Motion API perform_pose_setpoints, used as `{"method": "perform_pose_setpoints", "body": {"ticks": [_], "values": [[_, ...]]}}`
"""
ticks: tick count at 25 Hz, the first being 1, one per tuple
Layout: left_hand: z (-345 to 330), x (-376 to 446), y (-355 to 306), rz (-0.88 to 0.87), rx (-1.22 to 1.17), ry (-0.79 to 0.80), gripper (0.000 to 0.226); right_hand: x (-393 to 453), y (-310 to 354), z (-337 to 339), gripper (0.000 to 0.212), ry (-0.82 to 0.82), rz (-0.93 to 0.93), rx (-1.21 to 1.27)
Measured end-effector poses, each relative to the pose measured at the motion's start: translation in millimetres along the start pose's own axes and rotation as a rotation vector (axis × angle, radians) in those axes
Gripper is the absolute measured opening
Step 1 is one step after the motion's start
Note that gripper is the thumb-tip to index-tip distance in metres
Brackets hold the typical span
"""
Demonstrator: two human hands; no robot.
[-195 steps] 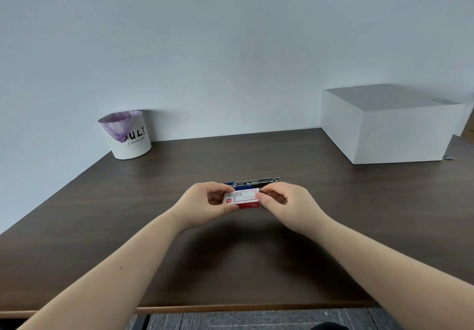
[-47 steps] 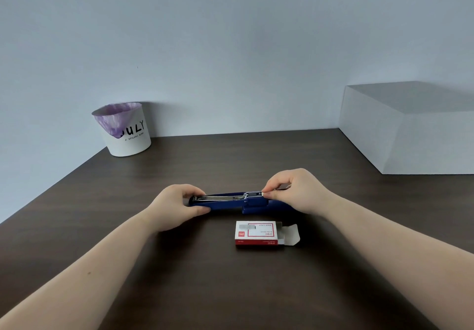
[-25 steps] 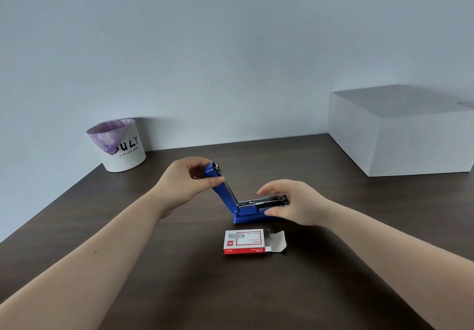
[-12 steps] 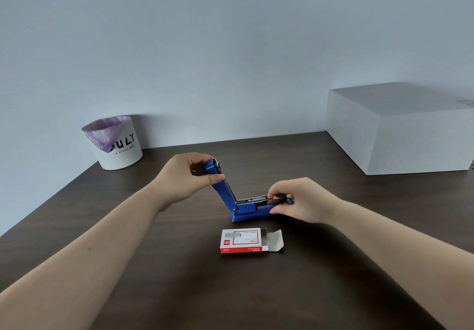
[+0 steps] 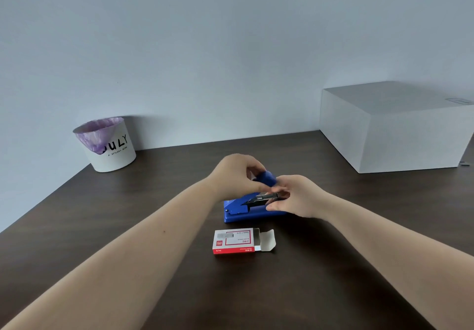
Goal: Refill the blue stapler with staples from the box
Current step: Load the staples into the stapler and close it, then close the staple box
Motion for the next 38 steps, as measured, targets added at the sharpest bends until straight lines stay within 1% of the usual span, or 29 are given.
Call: {"method": "perform_pose_setpoints", "body": {"ticks": [1,2,4,5,8,10,11,13,14,15,16,18,19,20,21,22,24,25,26,27,28,29,32,34,36,38], "values": [[-7.6,-0.2,-2.3,-0.019,0.033,0.016,0.033,-0.4,-1.3,0.6,0.042,0.0,-0.004,0.0],[-13.9,-0.3,-3.9,-0.034,0.061,0.029,0.034,-1.4,-3.5,1.8,0.045,-0.009,-0.016,0.03],[-23.4,-0.2,-5.1,-0.057,0.106,0.051,0.035,-5.1,-8.4,5.0,0.058,-0.031,-0.039,0.1],[-25.9,-0.2,-4.0,-0.065,0.121,0.064,0.035,-5.8,-8.6,5.2,0.06,-0.025,-0.032,0.103],[-22.5,-1.2,3.4,-0.058,0.112,0.073,0.038,-2.8,-1.2,3.5,0.043,-0.015,0.027,-0.002],[-16.2,-7.2,10.0,-0.03,0.073,0.058,0.04,-2.2,2.9,5.5,0.038,-0.036,0.017,-0.051],[-11.8,-12.7,13.5,-0.019,0.062,0.04,0.038,-2.5,5.1,5.8,0.041,-0.032,0.005,-0.057],[-4.5,-25.2,22.9,-0.002,0.05,0.027,0.029,-4.6,9.3,5.5,0.058,0.003,-0.012,-0.052],[-4.5,-32.2,29.2,0.012,0.061,0.065,0.028,-4.9,12.7,5.9,0.065,0.024,-0.009,-0.049],[-8.0,-40.7,36.4,0.035,0.09,0.135,0.032,-4.9,18.0,6.6,0.068,0.038,0.0,-0.054],[-13.7,-49.9,43.1,0.056,0.146,0.216,0.038,-4.3,25.0,7.8,0.067,0.043,0.018,-0.071],[-24.6,-66.1,55.5,0.087,0.3,0.32,0.057,-2.0,43.1,8.0,0.054,0.03,0.08,-0.126],[-27.4,-70.9,59.4,0.096,0.356,0.322,0.062,-0.9,52.9,8.1,0.044,0.007,0.115,-0.157],[-27.8,-73.5,60.5,0.095,0.377,0.296,0.063,-0.5,62.1,9.3,0.032,-0.034,0.142,-0.182],[-25.5,-74.2,59.8,0.087,0.363,0.254,0.059,-0.8,68.1,11.2,0.022,-0.088,0.144,-0.187],[-20.7,-74.4,58.8,0.086,0.314,0.205,0.055,-1.6,69.9,14.1,0.018,-0.15,0.115,-0.169],[-5.7,-75.8,60.3,0.111,0.127,0.103,0.048,-6.3,65.8,20.2,0.02,-0.235,-0.009,-0.089],[2.2,-76.4,63.2,0.132,0.03,0.059,0.046,-10.0,61.8,19.0,0.022,-0.233,-0.087,-0.01],[7.9,-76.9,66.1,0.147,-0.042,0.027,0.045,-15.3,56.8,12.3,0.025,-0.204,-0.18,0.123],[10.8,-78.2,68.7,0.157,-0.085,0.01,0.043,-21.7,53.4,-0.2,0.028,-0.157,-0.28,0.32],[10.7,-79.4,71.2,0.166,-0.109,0.007,0.041,-28.7,53.9,-14.5,0.032,-0.108,-0.362,0.53],[8.4,-81.0,73.4,0.174,-0.122,0.016,0.04,-34.6,57.4,-26.2,0.036,-0.057,-0.41,0.687],[-3.1,-84.3,77.3,0.188,-0.114,0.089,0.036,-42.4,66.2,-42.8,0.039,0.058,-0.463,0.919],[-8.9,-85.1,78.1,0.188,-0.095,0.125,0.036,-43.8,69.1,-45.6,0.037,0.106,-0.486,0.995],[-9.1,-83.8,77.6,0.183,-0.068,0.132,0.038,-43.2,68.8,-44.7,0.031,0.141,-0.454,0.924],[-8.5,-82.4,75.8,0.169,-0.047,0.138,0.037,-41.4,67.2,-43.0,0.026,0.125,-0.417,0.833]]}}
Point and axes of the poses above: each hand's wrist, its own x-axis towards the middle knuckle, its own z-axis out of the back of the hand, y = z × x, the point moved 8 cm from there along x, towards the middle knuckle, and after that the axes turned 14 degrees about z, right-handed, at the moved point
